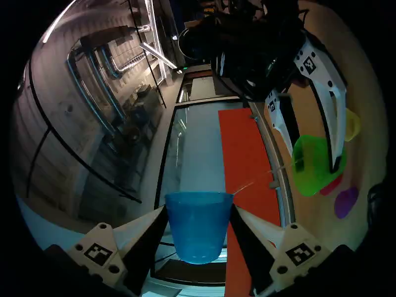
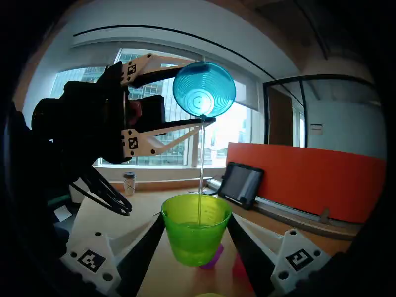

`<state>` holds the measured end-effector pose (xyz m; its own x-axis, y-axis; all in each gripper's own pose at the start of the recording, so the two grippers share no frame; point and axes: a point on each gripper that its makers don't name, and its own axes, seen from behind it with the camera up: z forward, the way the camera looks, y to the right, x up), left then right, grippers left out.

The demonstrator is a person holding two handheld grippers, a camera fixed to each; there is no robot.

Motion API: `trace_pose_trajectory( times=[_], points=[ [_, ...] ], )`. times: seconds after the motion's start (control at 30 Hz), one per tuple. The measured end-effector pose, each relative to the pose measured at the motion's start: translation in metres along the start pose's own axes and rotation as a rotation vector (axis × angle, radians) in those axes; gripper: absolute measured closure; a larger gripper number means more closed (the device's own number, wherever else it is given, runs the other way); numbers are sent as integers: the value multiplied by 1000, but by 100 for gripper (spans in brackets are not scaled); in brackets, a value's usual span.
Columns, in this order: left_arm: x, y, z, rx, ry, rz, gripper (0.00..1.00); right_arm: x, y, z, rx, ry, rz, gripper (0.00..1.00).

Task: Pour water

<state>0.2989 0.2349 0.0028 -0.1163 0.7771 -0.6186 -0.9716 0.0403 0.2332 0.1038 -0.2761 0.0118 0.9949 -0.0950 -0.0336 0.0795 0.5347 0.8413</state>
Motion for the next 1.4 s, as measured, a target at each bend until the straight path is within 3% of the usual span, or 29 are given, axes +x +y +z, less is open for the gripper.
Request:
trace_pose_trajectory(
  times=[0.27, 0.77, 1.0, 1.4],
  points=[
    [3, 2, -1, 9, 4, 31, 15, -1, 1, 1, -2, 4, 2, 9],
    [2, 2, 0, 1, 10, -42, 15, -1, 2, 0, -4, 7, 5, 10],
    [-2, 4, 3, -16, 10, -138, 15, 1, 2, -2, -9, 11, 7, 9],
    [-14, 10, 7, -43, -15, -417, 15, 3, 5, -6, -20, 21, 12, 9]
  ],
)
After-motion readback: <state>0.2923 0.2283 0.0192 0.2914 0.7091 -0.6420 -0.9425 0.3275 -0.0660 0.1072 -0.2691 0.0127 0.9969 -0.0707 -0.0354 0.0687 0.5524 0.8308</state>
